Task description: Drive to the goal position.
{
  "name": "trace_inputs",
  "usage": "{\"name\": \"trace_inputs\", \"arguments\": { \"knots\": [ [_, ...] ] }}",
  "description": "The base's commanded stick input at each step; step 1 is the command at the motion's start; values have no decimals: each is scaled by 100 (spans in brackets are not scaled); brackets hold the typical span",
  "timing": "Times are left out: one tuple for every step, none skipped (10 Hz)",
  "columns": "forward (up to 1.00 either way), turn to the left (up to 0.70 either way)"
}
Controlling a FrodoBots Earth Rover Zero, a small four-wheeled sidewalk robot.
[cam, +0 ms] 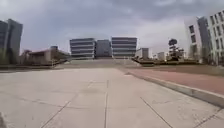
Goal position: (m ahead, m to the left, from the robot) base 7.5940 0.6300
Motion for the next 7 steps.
{"name": "trace_inputs", "arguments": {
  "knots": [
    [70, 7],
    [70, 20],
    [70, 33],
    [70, 35],
    [70, 25],
    [70, 16],
    [70, 6]
  ]
}}
